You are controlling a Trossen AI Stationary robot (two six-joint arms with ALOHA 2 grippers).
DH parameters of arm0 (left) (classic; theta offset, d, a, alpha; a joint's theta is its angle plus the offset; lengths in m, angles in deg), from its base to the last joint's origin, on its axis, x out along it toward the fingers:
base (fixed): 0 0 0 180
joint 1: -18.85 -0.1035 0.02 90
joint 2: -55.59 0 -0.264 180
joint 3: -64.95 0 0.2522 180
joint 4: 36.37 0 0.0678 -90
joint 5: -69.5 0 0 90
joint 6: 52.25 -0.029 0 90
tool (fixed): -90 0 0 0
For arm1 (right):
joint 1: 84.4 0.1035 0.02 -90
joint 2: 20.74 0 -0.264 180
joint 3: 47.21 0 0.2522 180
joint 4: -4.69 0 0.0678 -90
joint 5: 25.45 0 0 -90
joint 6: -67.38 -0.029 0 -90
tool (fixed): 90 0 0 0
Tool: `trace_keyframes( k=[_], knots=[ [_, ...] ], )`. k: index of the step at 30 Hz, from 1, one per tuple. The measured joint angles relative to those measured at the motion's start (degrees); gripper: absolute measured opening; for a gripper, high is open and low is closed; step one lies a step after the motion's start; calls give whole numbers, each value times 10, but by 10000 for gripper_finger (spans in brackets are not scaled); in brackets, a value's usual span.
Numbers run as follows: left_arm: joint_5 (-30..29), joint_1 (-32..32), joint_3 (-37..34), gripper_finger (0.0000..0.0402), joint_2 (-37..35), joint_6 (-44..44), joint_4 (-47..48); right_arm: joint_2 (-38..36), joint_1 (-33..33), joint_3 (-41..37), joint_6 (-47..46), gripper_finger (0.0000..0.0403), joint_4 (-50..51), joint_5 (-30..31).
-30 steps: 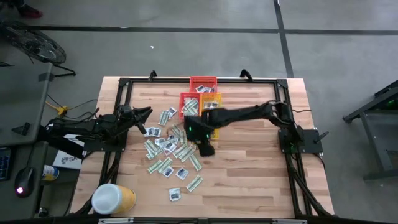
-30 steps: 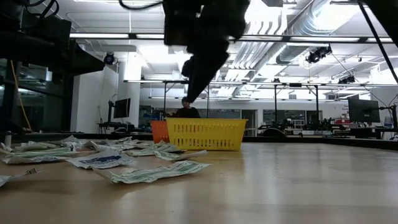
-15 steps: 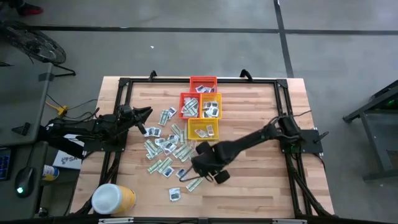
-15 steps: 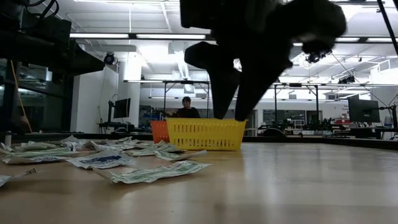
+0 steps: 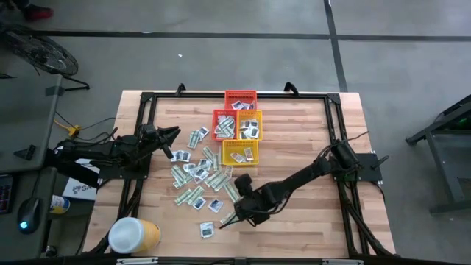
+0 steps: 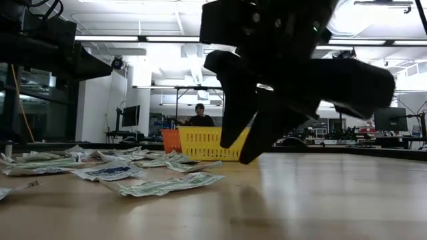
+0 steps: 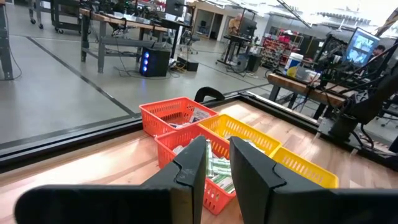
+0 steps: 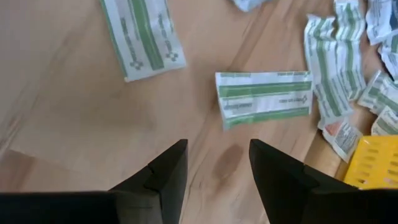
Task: Pick & Place First Aid Supplies
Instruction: Put the bandage into the bottom orange bin
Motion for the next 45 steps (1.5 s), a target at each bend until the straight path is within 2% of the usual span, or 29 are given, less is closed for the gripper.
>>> trace_keyframes(
  k=[11,27,33,41,45],
  knots=[
    [0,0,0,73,0,0,0,0,7,-66,71,161,-121,63],
    [0,0,0,73,0,0,0,18,-6,-70,129,129,-178,57],
    [0,0,0,73,0,0,0,19,-15,-70,126,91,-177,40],
    [0,0,0,73,0,0,0,20,-16,-70,125,10,-171,25],
    [0,0,0,73,0,0,0,16,-16,-69,122,3,-168,20]
  ],
)
